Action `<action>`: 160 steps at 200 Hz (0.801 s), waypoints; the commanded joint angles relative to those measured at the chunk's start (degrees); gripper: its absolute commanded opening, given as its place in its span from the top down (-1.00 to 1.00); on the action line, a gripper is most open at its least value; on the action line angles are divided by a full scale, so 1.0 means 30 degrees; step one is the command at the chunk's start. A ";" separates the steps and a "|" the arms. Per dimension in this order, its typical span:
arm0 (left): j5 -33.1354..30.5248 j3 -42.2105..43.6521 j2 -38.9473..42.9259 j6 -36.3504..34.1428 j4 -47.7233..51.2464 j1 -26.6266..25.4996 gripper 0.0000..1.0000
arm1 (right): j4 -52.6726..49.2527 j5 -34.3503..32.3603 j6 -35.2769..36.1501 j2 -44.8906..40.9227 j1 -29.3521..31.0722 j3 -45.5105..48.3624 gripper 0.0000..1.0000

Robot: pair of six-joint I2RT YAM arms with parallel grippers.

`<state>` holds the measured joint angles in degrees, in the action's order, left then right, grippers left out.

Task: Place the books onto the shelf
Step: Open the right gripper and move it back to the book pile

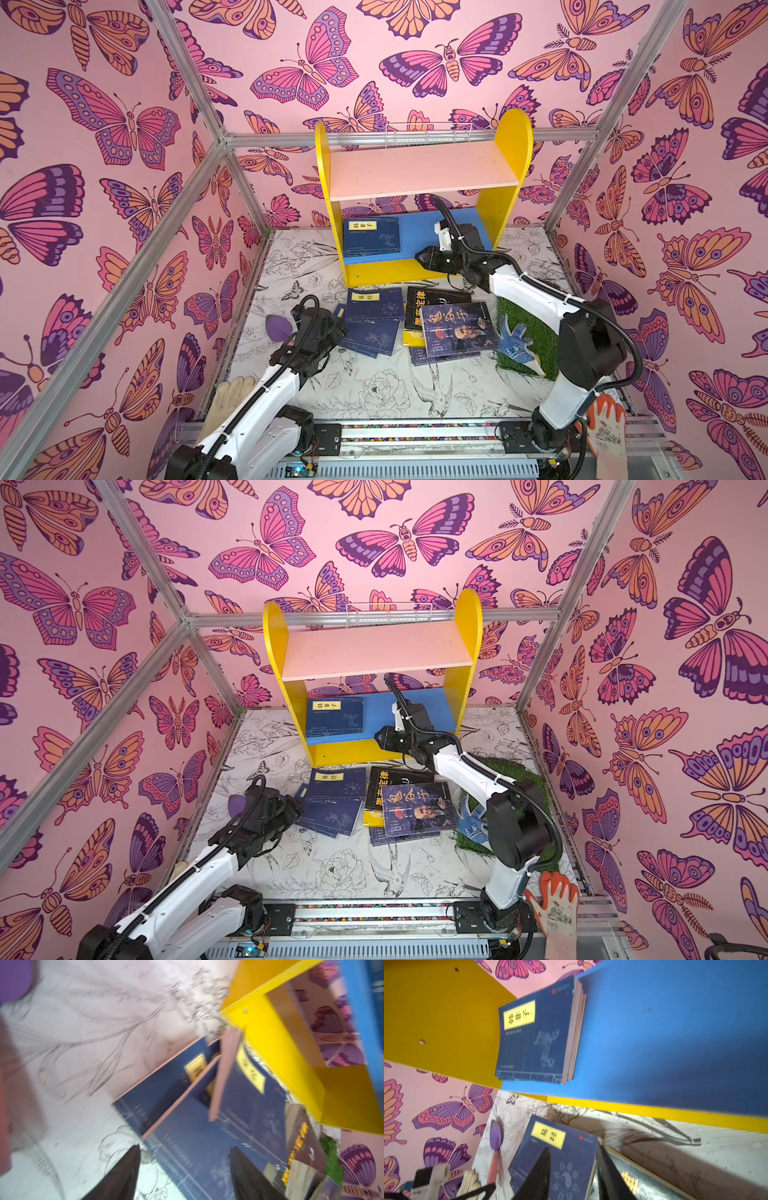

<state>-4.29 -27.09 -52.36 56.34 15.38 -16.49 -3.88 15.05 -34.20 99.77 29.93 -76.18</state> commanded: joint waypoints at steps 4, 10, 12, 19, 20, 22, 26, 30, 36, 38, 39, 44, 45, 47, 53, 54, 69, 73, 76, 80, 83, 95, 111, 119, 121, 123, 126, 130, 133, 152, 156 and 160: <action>0.1258 -0.0601 -0.0996 -0.1222 -0.1332 0.0392 -0.50 | 0.0561 0.1354 0.0527 0.0018 0.1413 0.1884 0.20; 0.1558 -0.0778 -0.1493 -0.1326 -0.1559 0.0468 -0.51 | 0.0554 0.1460 0.0676 0.0126 0.1770 0.2116 0.18; 0.1646 -0.0841 -0.1632 -0.1364 -0.1604 0.0475 -0.52 | 0.0537 0.1481 0.0720 0.0175 0.1851 0.2209 0.17; 0.1885 -0.1048 -0.2131 -0.1461 -0.1744 0.0507 -0.53 | 0.0507 0.1638 0.0774 0.0361 0.2204 0.2381 0.16; 0.1907 -0.1077 -0.2197 -0.1463 -0.1750 0.0527 -0.53 | 0.0519 0.1680 0.0769 0.0384 0.2221 0.2403 0.16; 0.1946 -0.1121 -0.2321 -0.1464 -0.1733 0.0519 -0.53 | 0.0507 0.1726 0.0750 0.0504 0.2337 0.2412 0.16; 0.2022 -0.1184 -0.2559 -0.1464 -0.1841 0.0559 -0.53 | 0.0528 0.1832 0.0713 0.0680 0.2480 0.2463 0.16; 0.2108 -0.1272 -0.2791 -0.1464 -0.1925 0.0574 -0.54 | 0.0581 0.1963 0.0629 0.0865 0.2597 0.2499 0.16; 0.2331 -0.1282 -0.3088 -0.1515 -0.2230 0.0611 -0.53 | 0.0830 0.2129 0.0421 0.1144 0.2727 0.2589 0.16; 0.2396 -0.1282 -0.3180 -0.1521 -0.2343 0.0628 -0.53 | 0.0877 0.2183 0.0363 0.1243 0.2757 0.2598 0.16; 0.2441 -0.1282 -0.3235 -0.1522 -0.2401 0.0631 -0.53 | 0.0924 0.2201 0.0329 0.1308 0.2762 0.2600 0.16; 0.2629 -0.1308 -0.3446 -0.1523 -0.2609 0.0689 -0.54 | 0.1040 0.2330 0.0152 0.1594 0.2821 0.2627 0.17; 0.2645 -0.1309 -0.3485 -0.1508 -0.2651 0.0720 -0.53 | 0.1049 0.2363 0.0136 0.1674 0.2823 0.2629 0.17; 0.2738 -0.1311 -0.3565 -0.1497 -0.2720 0.0765 -0.53 | 0.1078 0.2402 0.0043 0.1778 0.2825 0.2608 0.17; 0.3002 -0.1339 -0.3799 -0.1450 -0.2957 0.0857 -0.53 | 0.1102 0.2626 -0.0120 0.2098 0.2862 0.2601 0.17; 0.3052 -0.1340 -0.3866 -0.1443 -0.2972 0.0877 -0.53 | 0.1124 0.2658 -0.0147 0.2146 0.2858 0.2587 0.17; 0.3658 -0.1497 -0.4568 -0.1378 -0.3324 0.1020 -0.51 | 0.1074 0.3313 -0.0182 0.2828 0.2884 0.2493 0.18; 0.3783 -0.1537 -0.4744 -0.1395 -0.3420 0.1059 -0.51 | 0.0946 0.3391 -0.0147 0.2990 0.2911 0.2470 0.18; 0.3864 -0.1545 -0.4863 -0.1404 -0.3495 0.1068 -0.51 | 0.0862 0.3454 -0.0130 0.3110 0.2913 0.2457 0.18; 0.3981 -0.1573 -0.5030 -0.1406 -0.3568 0.1058 -0.50 | 0.0744 0.3568 -0.0080 0.3269 0.2940 0.2455 0.18; 0.4046 -0.1600 -0.5133 -0.1409 -0.3653 0.1068 -0.50 | 0.0690 0.3652 -0.0038 0.3350 0.2957 0.2433 0.19; 0.4347 -0.1602 -0.5530 -0.1435 -0.4024 0.1081 -0.48 | 0.0411 0.3829 0.0060 0.3766 0.3024 0.2425 0.19; 0.4674 -0.1575 -0.5896 -0.1523 -0.4607 0.1099 -0.44 | 0.0219 0.4011 0.0099 0.4212 0.3103 0.2446 0.20; 0.4753 -0.1575 -0.6102 -0.1508 -0.4898 0.1076 -0.40 | 0.0110 0.4058 0.0155 0.4405 0.3089 0.2454 0.21; 0.4781 -0.1553 -0.6146 -0.1519 -0.4973 0.1074 -0.40 | 0.0097 0.4049 0.0165 0.4439 0.3111 0.2455 0.21; 0.4811 -0.1547 -0.6201 -0.1522 -0.5065 0.1073 -0.40 | 0.0079 0.4062 0.0189 0.4476 0.3138 0.2455 0.21; 0.4850 -0.1546 -0.6268 -0.1523 -0.5118 0.1092 -0.39 | 0.0065 0.4065 0.0194 0.4515 0.3128 0.2455 0.21; 0.4927 -0.1546 -0.6398 -0.1523 -0.5262 0.1093 -0.38 | 0.0024 0.4064 0.0206 0.4562 0.3133 0.2457 0.21; 0.4985 -0.1546 -0.6509 -0.1523 -0.5399 0.1094 -0.37 | 0.0021 0.4058 0.0233 0.4588 0.3142 0.2437 0.22; 0.5416 -0.1502 -0.7575 -0.1556 -0.6309 0.1094 -0.32 | -0.0010 0.4096 0.0342 0.4637 0.3137 0.2454 0.23; 0.5533 -0.1455 -0.7745 -0.1552 -0.6576 0.1089 -0.31 | -0.0024 0.4064 0.0338 0.4632 0.3147 0.2455 0.23; 0.5654 -0.1443 -0.7902 -0.1552 -0.6824 0.1116 -0.30 | -0.0027 0.4080 0.0378 0.4648 0.3123 0.2440 0.23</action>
<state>9.91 -30.92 -72.90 52.66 -0.23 -13.52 -0.62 27.05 -34.24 111.59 38.85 -68.62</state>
